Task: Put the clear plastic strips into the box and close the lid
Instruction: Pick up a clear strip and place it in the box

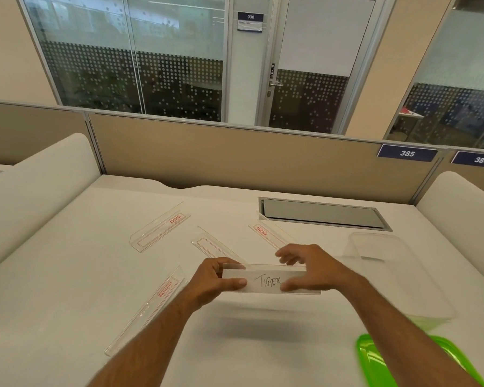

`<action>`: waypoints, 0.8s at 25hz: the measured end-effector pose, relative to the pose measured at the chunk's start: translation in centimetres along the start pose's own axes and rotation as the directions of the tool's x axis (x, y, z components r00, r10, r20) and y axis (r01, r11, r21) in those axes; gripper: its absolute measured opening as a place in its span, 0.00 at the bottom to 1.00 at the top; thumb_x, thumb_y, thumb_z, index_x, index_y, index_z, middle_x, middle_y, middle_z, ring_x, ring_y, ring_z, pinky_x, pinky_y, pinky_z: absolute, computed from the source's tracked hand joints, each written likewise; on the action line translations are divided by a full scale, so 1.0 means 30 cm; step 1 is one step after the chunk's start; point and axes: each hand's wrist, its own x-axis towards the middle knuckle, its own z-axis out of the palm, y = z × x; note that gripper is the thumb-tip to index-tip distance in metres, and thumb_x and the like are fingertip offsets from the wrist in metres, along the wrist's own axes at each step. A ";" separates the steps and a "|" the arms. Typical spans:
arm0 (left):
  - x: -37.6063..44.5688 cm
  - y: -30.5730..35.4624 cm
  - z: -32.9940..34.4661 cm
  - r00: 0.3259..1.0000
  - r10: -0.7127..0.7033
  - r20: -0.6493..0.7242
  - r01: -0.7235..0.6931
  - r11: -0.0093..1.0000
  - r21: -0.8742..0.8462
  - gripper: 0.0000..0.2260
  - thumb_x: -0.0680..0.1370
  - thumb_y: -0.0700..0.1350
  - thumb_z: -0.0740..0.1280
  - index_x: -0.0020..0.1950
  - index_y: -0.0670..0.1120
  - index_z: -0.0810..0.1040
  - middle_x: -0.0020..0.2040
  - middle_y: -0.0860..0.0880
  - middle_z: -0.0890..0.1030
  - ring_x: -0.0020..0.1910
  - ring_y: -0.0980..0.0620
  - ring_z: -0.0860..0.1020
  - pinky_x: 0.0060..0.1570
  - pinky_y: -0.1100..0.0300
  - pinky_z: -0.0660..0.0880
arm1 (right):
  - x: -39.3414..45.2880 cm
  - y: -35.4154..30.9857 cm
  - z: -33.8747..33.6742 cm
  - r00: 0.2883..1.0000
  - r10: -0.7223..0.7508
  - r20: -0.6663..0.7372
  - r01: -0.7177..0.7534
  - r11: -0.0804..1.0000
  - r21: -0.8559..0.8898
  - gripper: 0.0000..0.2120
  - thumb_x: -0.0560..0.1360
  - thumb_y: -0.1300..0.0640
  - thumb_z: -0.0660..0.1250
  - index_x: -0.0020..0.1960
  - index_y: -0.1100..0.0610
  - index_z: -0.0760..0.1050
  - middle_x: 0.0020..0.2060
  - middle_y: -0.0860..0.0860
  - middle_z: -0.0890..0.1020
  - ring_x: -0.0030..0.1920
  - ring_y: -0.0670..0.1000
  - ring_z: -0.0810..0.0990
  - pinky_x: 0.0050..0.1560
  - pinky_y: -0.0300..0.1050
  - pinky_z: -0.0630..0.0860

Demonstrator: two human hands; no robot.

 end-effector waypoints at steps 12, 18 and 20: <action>0.122 0.064 0.166 0.994 0.062 -0.092 -0.018 0.909 0.416 0.33 0.72 0.60 0.73 0.74 0.52 0.67 0.72 0.51 0.72 0.71 0.49 0.70 0.70 0.47 0.70 | -0.021 0.035 -0.055 0.990 0.132 -0.052 -0.142 0.914 -0.379 0.37 0.56 0.30 0.70 0.62 0.42 0.71 0.54 0.44 0.80 0.47 0.46 0.76 0.40 0.39 0.73; 0.232 -0.058 0.319 0.995 0.104 -0.001 -0.060 0.585 0.809 0.43 0.74 0.71 0.60 0.80 0.50 0.51 0.82 0.51 0.53 0.80 0.50 0.50 0.79 0.49 0.53 | -0.109 0.225 -0.275 0.771 0.383 -0.508 -0.524 0.836 -0.164 0.40 0.58 0.30 0.72 0.64 0.50 0.73 0.57 0.50 0.81 0.51 0.54 0.79 0.41 0.44 0.70; 0.265 -0.108 0.371 0.994 0.101 0.032 -0.079 0.508 0.858 0.43 0.74 0.72 0.57 0.81 0.49 0.47 0.82 0.49 0.49 0.81 0.48 0.46 0.79 0.49 0.47 | -0.153 0.297 -0.324 0.678 0.463 -0.571 -0.633 0.763 -0.133 0.38 0.59 0.29 0.71 0.61 0.52 0.74 0.50 0.51 0.82 0.43 0.54 0.77 0.37 0.44 0.69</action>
